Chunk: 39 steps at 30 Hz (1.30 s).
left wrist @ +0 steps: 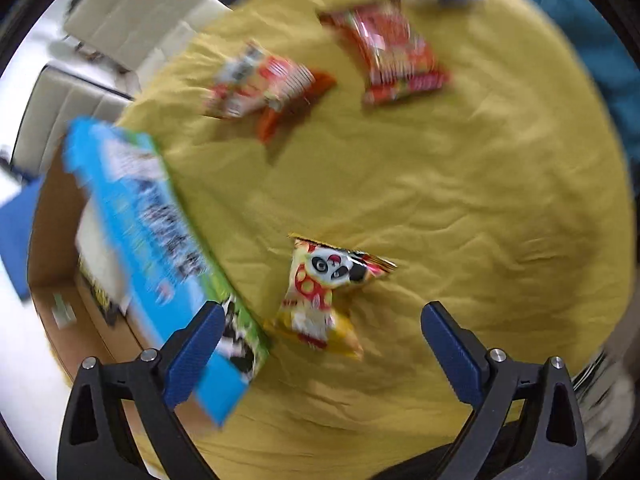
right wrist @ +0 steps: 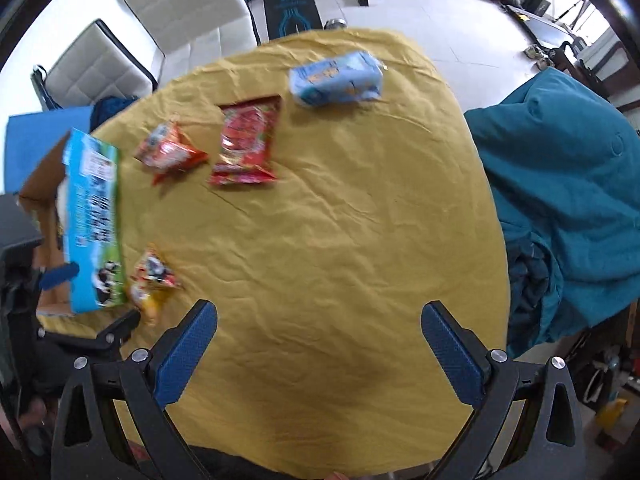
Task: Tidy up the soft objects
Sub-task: 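Grasp a panda-print packet with left tool while right tool grasps red floral packet, then carry the panda packet with left tool while right tool carries red packet into box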
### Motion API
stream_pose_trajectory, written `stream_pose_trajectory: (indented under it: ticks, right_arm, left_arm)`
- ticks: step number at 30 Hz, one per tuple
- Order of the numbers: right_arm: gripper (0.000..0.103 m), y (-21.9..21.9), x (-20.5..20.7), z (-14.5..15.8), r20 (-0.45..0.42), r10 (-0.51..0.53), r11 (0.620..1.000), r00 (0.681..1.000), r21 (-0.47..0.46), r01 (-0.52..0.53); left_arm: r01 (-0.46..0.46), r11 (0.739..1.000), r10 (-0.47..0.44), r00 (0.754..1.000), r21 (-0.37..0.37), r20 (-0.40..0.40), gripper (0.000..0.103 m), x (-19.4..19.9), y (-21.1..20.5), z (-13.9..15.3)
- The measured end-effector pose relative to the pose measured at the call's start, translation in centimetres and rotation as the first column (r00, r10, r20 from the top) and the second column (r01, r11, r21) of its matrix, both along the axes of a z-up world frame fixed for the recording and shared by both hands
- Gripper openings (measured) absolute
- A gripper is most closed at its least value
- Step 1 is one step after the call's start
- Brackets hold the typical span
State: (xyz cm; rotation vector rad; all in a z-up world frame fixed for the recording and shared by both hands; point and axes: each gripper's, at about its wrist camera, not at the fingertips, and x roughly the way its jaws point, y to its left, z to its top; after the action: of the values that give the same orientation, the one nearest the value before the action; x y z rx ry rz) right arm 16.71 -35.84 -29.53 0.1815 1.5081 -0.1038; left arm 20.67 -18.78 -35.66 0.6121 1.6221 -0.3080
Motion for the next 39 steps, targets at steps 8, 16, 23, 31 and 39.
stream_pose_trajectory:
  ticks: [8,16,23,31,39]
  right_arm:
    - [0.103,-1.1,2.8,-5.1,-0.071,0.047,0.998,0.996,0.049,-0.044]
    - [0.103,0.8,8.7,-7.7,-0.045,-0.009,0.992,0.999,0.128,0.015]
    - [0.096,2.8,15.3,-13.3,-0.117,-0.117,0.970,0.986,0.199,0.139]
    - [0.057,5.4,16.6,-14.9,-0.136,-0.065,0.989,0.989,0.124,0.082]
    - [0.055,5.1,10.0,-14.7,-0.212,0.094,0.992,0.973,0.103,-0.074]
  left_arm:
    - [-0.066,0.991,0.092,0.970,0.120,-0.226,0.062,1.7,1.2,-7.6]
    - [-0.350,0.937,0.344,0.916,0.007,-0.207,0.035,3.6,4.1,-6.4]
    - [-0.614,0.772,0.580,0.787,-0.166,-0.212,0.036,5.8,7.4,-4.6]
    - [-0.619,0.756,0.569,0.782,-0.212,-0.253,0.066,7.0,8.1,-3.4]
    - [-0.605,0.770,0.563,0.794,-0.204,-0.227,0.067,5.7,6.7,-5.0]
